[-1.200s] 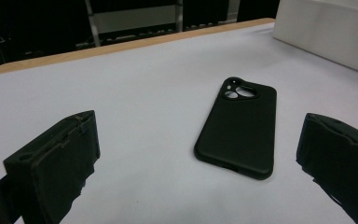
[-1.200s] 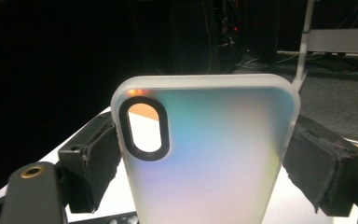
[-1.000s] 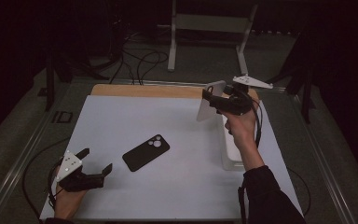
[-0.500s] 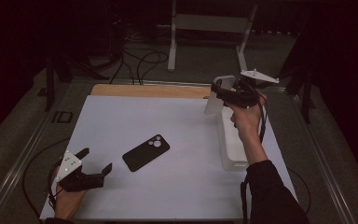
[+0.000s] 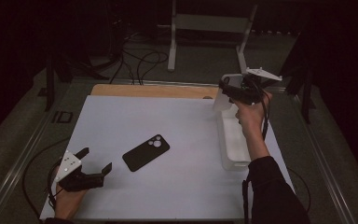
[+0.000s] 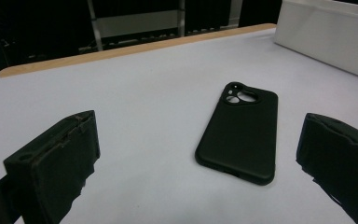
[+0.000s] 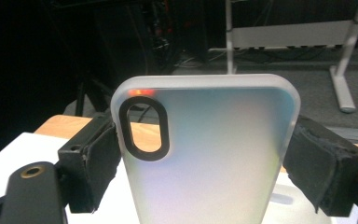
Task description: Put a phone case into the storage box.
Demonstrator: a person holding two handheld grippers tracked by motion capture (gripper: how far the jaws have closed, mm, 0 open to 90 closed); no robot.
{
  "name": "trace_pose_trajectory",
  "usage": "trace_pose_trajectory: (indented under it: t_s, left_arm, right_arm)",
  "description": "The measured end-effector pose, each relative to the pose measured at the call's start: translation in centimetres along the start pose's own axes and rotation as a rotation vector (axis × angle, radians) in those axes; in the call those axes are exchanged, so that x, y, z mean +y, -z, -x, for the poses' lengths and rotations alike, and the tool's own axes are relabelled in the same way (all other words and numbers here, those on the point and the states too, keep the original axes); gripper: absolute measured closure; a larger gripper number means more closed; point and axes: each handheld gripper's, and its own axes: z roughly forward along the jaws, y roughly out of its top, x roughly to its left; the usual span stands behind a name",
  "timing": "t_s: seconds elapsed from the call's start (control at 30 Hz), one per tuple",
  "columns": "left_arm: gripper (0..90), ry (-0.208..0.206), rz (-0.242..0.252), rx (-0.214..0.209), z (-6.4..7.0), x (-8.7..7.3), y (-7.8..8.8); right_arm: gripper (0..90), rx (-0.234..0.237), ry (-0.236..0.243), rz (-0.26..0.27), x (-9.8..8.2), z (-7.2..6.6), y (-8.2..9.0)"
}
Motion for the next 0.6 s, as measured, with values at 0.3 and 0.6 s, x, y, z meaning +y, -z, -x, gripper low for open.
trace_pose_trajectory:
  t_s: [0.3,0.6]
  left_arm:
    - [0.2,0.007,0.011,0.007,0.0,0.0,0.1]
    - [0.1,0.011,0.018,0.009,0.0,0.0,0.2]
  right_arm:
    - [16.3,-0.066,-0.023,-0.018,-0.3,1.5,-1.3]
    - [16.3,-0.144,-0.026,-0.042,-0.8,2.8,-2.3]
